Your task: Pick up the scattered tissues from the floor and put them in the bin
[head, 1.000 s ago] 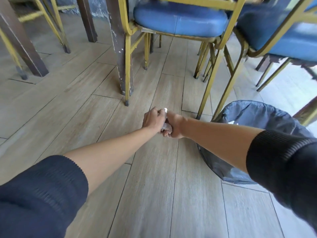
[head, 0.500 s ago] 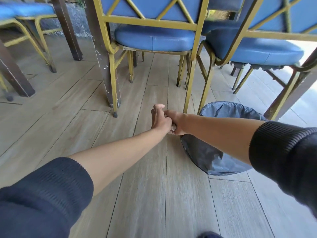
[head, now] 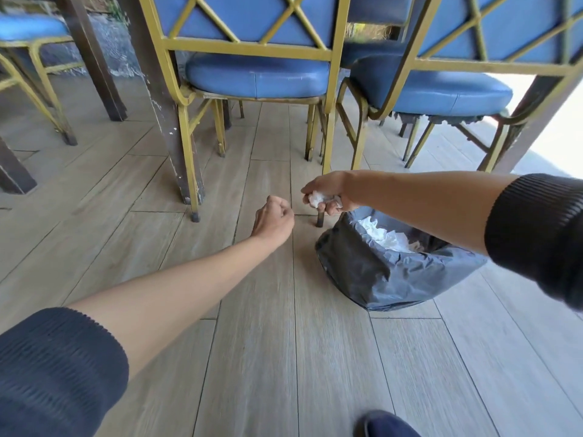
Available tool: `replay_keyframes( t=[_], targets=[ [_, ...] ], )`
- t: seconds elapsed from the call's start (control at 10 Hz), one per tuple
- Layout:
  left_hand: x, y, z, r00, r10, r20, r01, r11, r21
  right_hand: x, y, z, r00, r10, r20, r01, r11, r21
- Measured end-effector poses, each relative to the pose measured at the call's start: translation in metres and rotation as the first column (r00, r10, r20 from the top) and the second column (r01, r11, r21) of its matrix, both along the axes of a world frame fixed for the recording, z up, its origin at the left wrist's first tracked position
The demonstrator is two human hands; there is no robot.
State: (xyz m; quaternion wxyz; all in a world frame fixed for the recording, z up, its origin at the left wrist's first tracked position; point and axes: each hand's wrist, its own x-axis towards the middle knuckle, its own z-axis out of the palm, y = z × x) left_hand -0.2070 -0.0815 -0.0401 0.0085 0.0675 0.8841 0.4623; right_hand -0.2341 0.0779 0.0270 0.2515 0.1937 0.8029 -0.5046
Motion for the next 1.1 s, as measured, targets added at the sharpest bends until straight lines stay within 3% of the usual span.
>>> replay_keyframes(
  t=[0.1,0.3,0.6,0.8,1.1],
  targets=[
    [0.002,0.003,-0.009,0.994,-0.101,0.046,0.103,0.994,-0.048,0.009,0.036,0.015,0.997,-0.064,-0.038,0.068,0.993,0.099],
    [0.01,0.03,-0.014,0.978,-0.21,-0.003,0.209,0.973,-0.095,0.041,0.104,0.016,0.996,-0.055,-0.07,0.078,0.917,0.392],
    [0.021,0.069,-0.011,0.937,-0.324,-0.129,0.309,0.943,-0.121,0.073,0.145,0.008,0.989,-0.148,-0.008,0.139,0.907,0.399],
    [0.023,0.068,-0.011,0.929,-0.343,-0.137,0.33,0.938,-0.106,0.077,0.141,0.009,0.958,-0.263,-0.119,0.287,0.911,0.297],
    [0.018,0.049,-0.01,0.949,-0.299,-0.103,0.288,0.951,-0.109,0.067,0.1,-0.004,0.956,-0.227,-0.188,0.29,0.84,0.459]
  ],
)
